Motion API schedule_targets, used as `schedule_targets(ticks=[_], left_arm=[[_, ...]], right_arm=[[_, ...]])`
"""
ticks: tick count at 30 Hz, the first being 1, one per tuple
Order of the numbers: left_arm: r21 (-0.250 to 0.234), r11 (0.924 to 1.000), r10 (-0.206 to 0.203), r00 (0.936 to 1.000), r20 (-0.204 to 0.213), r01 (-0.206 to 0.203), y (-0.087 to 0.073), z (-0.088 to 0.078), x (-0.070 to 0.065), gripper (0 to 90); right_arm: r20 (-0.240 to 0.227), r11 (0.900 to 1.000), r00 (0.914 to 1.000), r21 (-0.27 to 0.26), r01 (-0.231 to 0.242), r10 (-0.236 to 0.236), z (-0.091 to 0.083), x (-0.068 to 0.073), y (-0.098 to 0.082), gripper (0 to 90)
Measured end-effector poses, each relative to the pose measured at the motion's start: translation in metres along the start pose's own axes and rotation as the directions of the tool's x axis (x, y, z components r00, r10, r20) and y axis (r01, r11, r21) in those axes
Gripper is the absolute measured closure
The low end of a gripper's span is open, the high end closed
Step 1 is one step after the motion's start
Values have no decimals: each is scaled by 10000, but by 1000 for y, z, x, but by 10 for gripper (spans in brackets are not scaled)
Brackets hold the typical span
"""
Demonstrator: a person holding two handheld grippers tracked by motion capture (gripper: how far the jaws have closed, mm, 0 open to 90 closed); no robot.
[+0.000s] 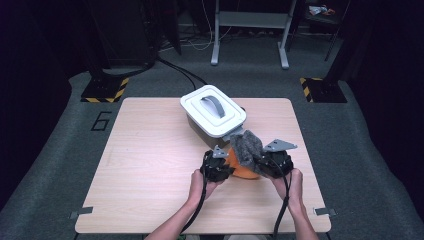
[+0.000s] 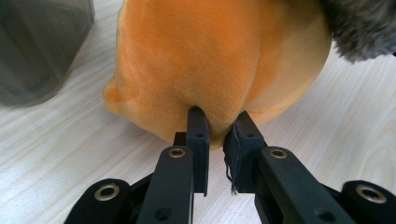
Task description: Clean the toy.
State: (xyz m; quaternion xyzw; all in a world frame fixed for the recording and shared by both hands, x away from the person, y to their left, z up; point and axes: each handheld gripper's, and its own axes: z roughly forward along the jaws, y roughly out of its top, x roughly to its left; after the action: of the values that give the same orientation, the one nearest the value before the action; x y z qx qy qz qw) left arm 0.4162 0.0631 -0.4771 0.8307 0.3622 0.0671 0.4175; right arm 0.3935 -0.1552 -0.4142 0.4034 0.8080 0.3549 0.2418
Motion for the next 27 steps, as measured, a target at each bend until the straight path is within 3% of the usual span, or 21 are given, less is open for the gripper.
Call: schedule_targets(ticks=[9, 27], left_arm=[[-81, 10000, 10, 10000, 48, -10, 0, 1, 0, 801], [-70, 10000, -29, 9999, 107, 30, 0, 1, 1, 801]], right_arm=[[11, 9990, 9991, 95, -429, 429, 2, -11, -7, 715], [633, 9908, 9912, 618, -1203, 1164, 8, -33, -38, 715]])
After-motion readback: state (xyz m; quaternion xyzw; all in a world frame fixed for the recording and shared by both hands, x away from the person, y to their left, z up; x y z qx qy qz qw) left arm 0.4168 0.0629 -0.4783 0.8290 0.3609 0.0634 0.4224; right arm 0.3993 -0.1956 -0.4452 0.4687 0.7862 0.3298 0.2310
